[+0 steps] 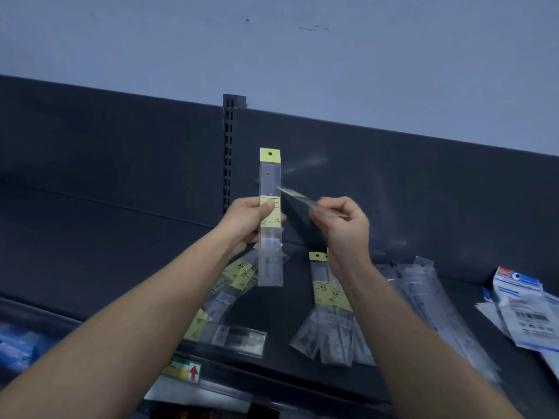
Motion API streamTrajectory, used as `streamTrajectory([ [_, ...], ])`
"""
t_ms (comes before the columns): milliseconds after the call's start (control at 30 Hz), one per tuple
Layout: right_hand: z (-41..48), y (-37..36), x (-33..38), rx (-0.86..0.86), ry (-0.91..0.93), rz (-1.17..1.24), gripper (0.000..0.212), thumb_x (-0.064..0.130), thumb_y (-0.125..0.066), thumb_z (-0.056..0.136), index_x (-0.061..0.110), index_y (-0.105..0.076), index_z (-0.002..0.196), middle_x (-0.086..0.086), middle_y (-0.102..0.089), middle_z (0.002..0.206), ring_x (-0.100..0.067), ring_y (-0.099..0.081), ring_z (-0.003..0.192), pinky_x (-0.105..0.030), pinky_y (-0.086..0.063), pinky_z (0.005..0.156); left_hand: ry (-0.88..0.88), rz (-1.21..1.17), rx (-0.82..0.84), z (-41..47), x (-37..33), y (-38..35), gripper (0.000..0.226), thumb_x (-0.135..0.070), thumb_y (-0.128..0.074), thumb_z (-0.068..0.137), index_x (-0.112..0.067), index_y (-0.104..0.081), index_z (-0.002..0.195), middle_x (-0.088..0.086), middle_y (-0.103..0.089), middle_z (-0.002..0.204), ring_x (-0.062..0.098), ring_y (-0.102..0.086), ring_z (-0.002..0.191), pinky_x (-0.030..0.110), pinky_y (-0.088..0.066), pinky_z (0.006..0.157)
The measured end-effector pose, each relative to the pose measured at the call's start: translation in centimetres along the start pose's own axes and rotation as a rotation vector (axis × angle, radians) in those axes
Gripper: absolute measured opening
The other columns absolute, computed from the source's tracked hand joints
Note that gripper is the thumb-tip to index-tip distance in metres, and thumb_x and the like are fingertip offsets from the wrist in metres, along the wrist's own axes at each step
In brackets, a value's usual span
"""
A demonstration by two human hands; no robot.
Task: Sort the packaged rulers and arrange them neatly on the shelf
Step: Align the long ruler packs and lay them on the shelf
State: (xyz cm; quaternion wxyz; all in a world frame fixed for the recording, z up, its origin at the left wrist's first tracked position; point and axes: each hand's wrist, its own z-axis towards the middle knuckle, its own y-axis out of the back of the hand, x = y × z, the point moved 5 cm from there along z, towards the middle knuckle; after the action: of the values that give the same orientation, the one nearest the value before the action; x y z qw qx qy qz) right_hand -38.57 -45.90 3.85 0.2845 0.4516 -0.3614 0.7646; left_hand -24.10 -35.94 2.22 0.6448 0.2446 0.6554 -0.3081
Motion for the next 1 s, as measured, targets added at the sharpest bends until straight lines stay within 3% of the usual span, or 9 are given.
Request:
streamTrajectory([
  [67,-0.6,-0.5,0.0,0.096,0.049,-0.12,0.024,-0.012,-0.065,0.081,0.011,-0.065,0.073,-0.008,-0.066,0.082,-0.006,-0.063,0.067,-0.021,-0.052,0.064,0.065,-0.072,0.023,-0.4,0.1,-0.8,0.024,-0.021,-0.043,0.102,-0.008,-0.063,0.106,0.01,-0.075,0.086,0.024,-0.072,0.07,0.031,-0.058,0.054],
  [233,-1.2,-0.7,-0.9,0.229,0.168,-0.37,0.045,-0.018,-0.061,0.079,0.024,-0.071,0.066,-0.003,-0.058,0.104,-0.018,-0.064,0.096,-0.033,-0.055,0.084,0.161,-0.19,0.074,-0.9,0.4,-2.1,0.027,-0.027,-0.042,0.103,-0.009,-0.061,0.098,0.007,-0.074,0.078,0.022,-0.071,0.066,0.036,-0.058,0.06],
  [367,-1.9,-0.6,-1.1,0.318,0.141,-0.509,0.049,-0.018,-0.053,0.081,0.022,-0.072,0.061,0.001,-0.06,0.114,-0.015,-0.058,0.11,-0.025,-0.05,0.091,0.147,-0.12,0.084,-1.2,0.9,-2.3,0.022,-0.001,-0.054,0.094,-0.002,-0.063,0.114,0.009,-0.073,0.092,0.017,-0.07,0.067,0.029,-0.058,0.054],
  [500,-2.3,0.2,-0.9,0.171,0.095,-0.409,0.04,-0.012,-0.053,0.079,0.022,-0.069,0.067,0.0,-0.059,0.103,-0.009,-0.062,0.083,-0.032,-0.055,0.078,0.128,-0.096,0.072,-1.7,1.1,-3.0,0.024,0.009,-0.056,0.089,-0.003,-0.064,0.108,0.006,-0.069,0.088,0.005,-0.062,0.049,0.02,-0.049,0.044],
  [633,-1.9,1.3,-2.0,0.066,-0.004,-0.476,0.036,-0.007,-0.063,0.079,0.022,-0.056,0.098,-0.006,-0.056,0.106,-0.014,-0.062,0.074,-0.037,-0.057,0.073,0.066,0.013,0.124,-2.0,1.2,-4.3,0.02,0.005,-0.057,0.09,-0.01,-0.062,0.103,0.006,-0.07,0.092,0.016,-0.065,0.073,0.029,-0.054,0.057],
  [700,-1.8,1.8,-3.0,0.095,-0.193,-0.386,0.052,-0.011,-0.062,0.08,0.022,-0.048,0.118,-0.008,-0.064,0.1,-0.018,-0.064,0.079,-0.033,-0.056,0.067,0.076,0.129,0.192,-1.9,1.9,-4.7,0.013,-0.003,-0.056,0.094,-0.01,-0.063,0.103,0.006,-0.07,0.091,0.019,-0.064,0.077,0.033,-0.052,0.066],
  [833,-1.7,3.9,-4.2,0.048,-0.313,-0.497,0.057,-0.014,-0.053,0.081,0.023,-0.043,0.123,-0.005,-0.064,0.091,-0.02,-0.064,0.078,-0.035,-0.052,0.064,0.086,0.706,0.167,-0.8,3.8,-2.8,0.013,-0.02,-0.055,0.095,-0.009,-0.06,0.101,0.008,-0.062,0.099,0.022,-0.056,0.083,0.033,-0.046,0.07],
  [933,-1.8,5.5,-5.2,0.013,-0.311,-0.759,0.055,-0.004,-0.051,0.083,0.024,-0.044,0.131,-0.006,-0.064,0.103,-0.024,-0.063,0.089,-0.037,-0.052,0.068,0.153,1.329,0.074,-0.5,4.6,0.4,0.04,-0.038,-0.062,0.087,-0.014,-0.058,0.118,0.004,-0.056,0.123,0.025,-0.054,0.111,0.039,-0.047,0.091],
  [1000,-1.9,6.0,-5.6,0.04,-0.289,-0.941,0.056,0.001,-0.051,0.081,0.021,-0.044,0.133,-0.011,-0.059,0.115,-0.029,-0.06,0.098,-0.035,-0.05,0.071,0.255,1.512,0.076,-0.8,5.6,1.9,0.059,-0.055,-0.069,0.078,-0.019,-0.055,0.122,0.002,-0.05,0.13,0.026,-0.046,0.122,0.042,-0.043,0.097],
])
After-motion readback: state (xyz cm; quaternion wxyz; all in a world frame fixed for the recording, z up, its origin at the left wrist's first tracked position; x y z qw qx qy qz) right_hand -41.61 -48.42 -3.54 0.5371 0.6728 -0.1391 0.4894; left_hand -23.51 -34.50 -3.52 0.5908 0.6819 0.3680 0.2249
